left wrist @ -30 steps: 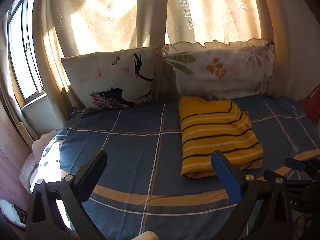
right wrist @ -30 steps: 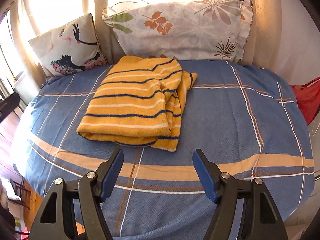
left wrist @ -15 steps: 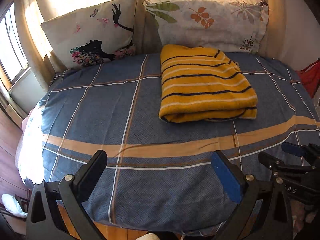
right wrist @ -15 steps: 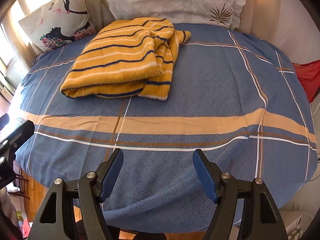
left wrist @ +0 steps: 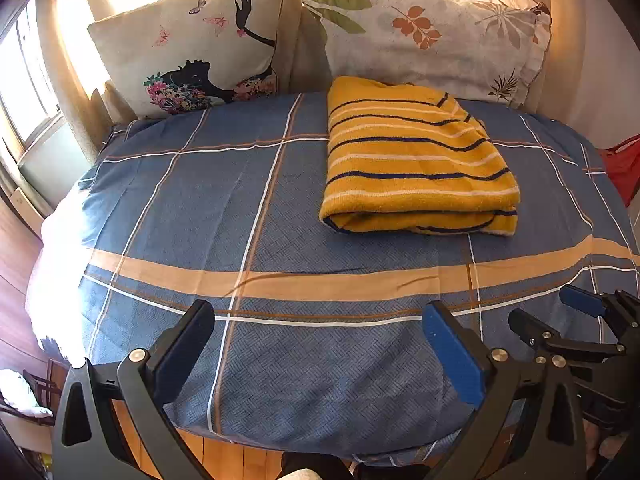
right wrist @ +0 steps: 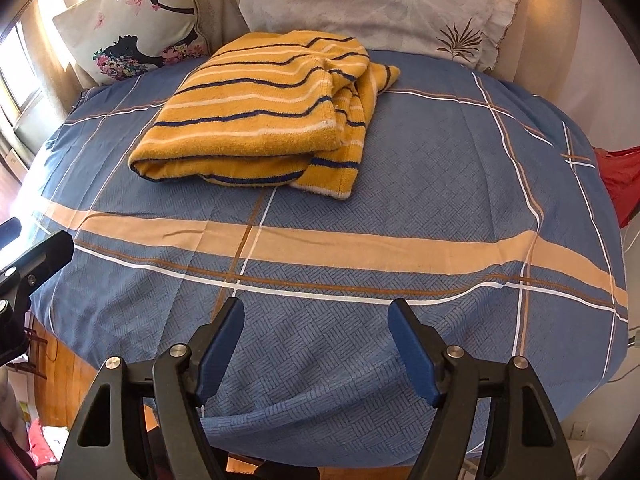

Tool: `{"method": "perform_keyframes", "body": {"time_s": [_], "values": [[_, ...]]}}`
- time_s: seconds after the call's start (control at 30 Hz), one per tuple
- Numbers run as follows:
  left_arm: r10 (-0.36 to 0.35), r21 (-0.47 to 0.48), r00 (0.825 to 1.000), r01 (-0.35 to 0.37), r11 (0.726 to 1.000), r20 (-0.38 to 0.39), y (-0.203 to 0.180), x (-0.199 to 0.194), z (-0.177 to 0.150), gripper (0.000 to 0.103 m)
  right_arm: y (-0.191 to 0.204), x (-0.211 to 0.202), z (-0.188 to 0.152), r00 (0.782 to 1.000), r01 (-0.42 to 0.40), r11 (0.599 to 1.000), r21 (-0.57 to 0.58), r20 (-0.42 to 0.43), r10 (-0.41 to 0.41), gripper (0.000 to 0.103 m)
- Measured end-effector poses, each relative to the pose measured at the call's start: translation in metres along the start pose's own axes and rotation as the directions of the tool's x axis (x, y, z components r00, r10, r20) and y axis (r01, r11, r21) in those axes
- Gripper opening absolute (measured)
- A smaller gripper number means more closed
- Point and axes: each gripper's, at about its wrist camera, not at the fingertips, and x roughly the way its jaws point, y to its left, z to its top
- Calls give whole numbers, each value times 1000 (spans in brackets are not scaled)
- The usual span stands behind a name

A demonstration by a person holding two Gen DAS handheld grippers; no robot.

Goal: Fold small clothes

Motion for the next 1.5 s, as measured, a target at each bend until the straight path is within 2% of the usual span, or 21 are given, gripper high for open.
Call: {"method": "perform_keyframes", "body": {"time_s": [0.27, 1.5], "values": [[-28, -27, 998, 26, 999, -53, -1, 13, 0, 103, -4, 6, 1, 1000, 14, 1000, 0, -17, -14, 79], [-56, -69, 991, 48, 996, -124, -2, 28, 0, 103, -2, 17, 4, 999, 17, 1000, -23, -38, -18, 81]]}}
